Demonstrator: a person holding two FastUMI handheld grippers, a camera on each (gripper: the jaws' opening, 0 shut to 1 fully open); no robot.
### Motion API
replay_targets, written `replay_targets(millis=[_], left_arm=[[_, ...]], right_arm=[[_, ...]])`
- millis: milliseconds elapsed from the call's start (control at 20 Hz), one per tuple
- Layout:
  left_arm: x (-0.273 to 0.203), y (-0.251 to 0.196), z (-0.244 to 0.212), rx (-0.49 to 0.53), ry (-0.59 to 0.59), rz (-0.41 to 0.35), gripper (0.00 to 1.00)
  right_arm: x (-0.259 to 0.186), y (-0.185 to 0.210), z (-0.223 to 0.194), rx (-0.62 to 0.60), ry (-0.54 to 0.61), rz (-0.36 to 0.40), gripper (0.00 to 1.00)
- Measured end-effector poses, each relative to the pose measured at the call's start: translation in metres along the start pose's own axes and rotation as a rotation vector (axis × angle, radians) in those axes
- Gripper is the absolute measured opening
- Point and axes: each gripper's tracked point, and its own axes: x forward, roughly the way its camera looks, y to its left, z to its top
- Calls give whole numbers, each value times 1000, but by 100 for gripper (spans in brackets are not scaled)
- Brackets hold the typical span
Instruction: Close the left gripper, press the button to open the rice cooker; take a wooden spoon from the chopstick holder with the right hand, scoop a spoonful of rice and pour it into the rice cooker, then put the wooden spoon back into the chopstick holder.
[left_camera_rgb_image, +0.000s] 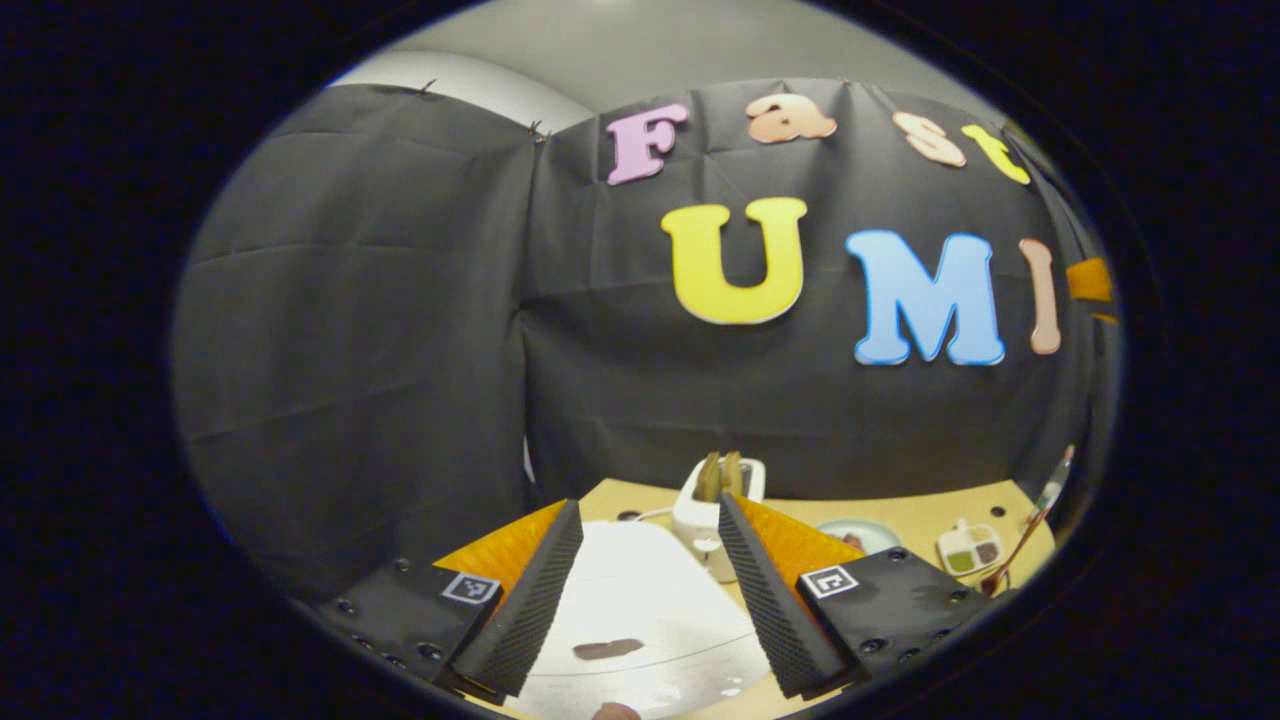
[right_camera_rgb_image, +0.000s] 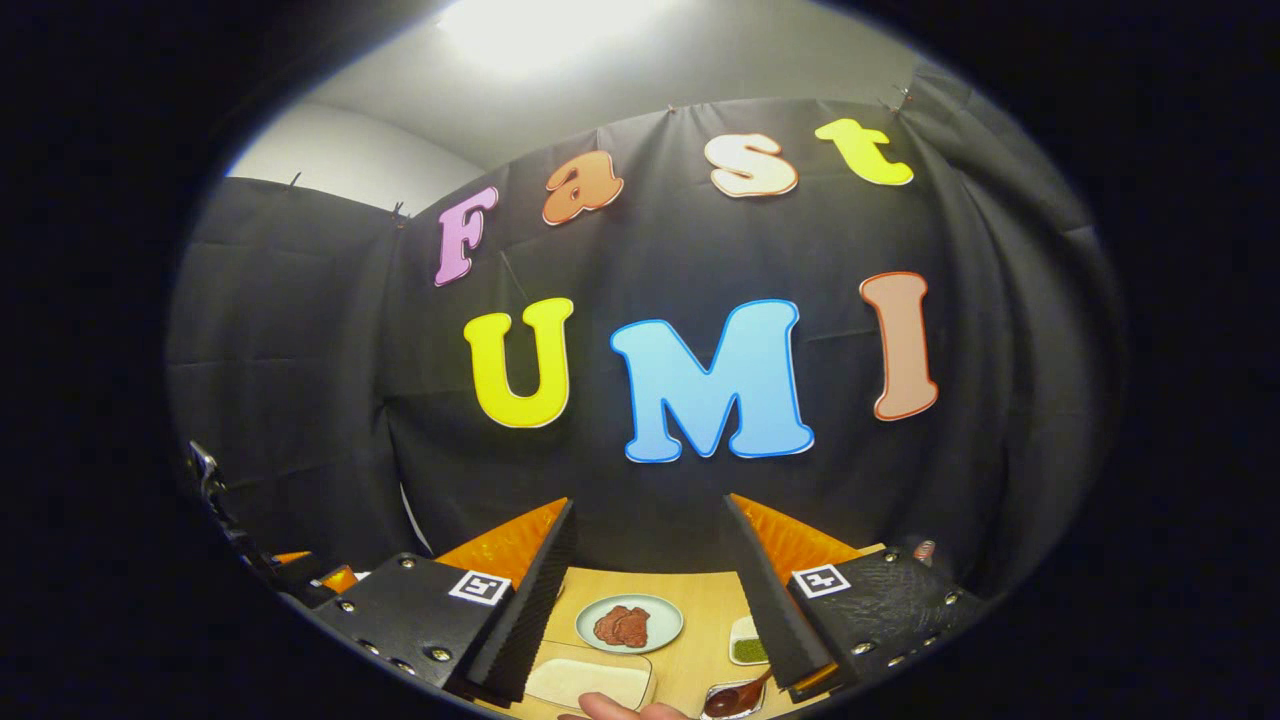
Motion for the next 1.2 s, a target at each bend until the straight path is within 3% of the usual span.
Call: replay_targets(millis=[200, 350, 400, 550, 700, 750, 850, 1200], left_arm=[[-26, -73, 82, -36, -114, -176, 94], [-39, -105, 117, -65, -128, -252, 94], [-43, -110, 125, -67, -130, -260, 94], [-48, -112, 142, -61, -147, -253, 94], [-49, -114, 149, -56, -156, -224, 94], [-50, -116, 150, -59, -153, -217, 89], [-51, -119, 156, -67, -156, -200, 97], [-57, -140, 168, -46, -169, -196, 98]], right_arm=[[-30, -32, 23, -52, -34, -138, 87], [-45, -37, 33, -38, -28, -168, 87], [-49, -44, 35, -24, -26, -191, 87], [-49, -43, 35, 7, -3, -166, 87], [-44, -53, 41, -25, -15, -168, 87], [-42, -57, 47, -41, -31, -170, 87], [-38, -54, 51, -56, -36, -149, 87], [-29, -68, 54, -43, -13, -123, 87]])
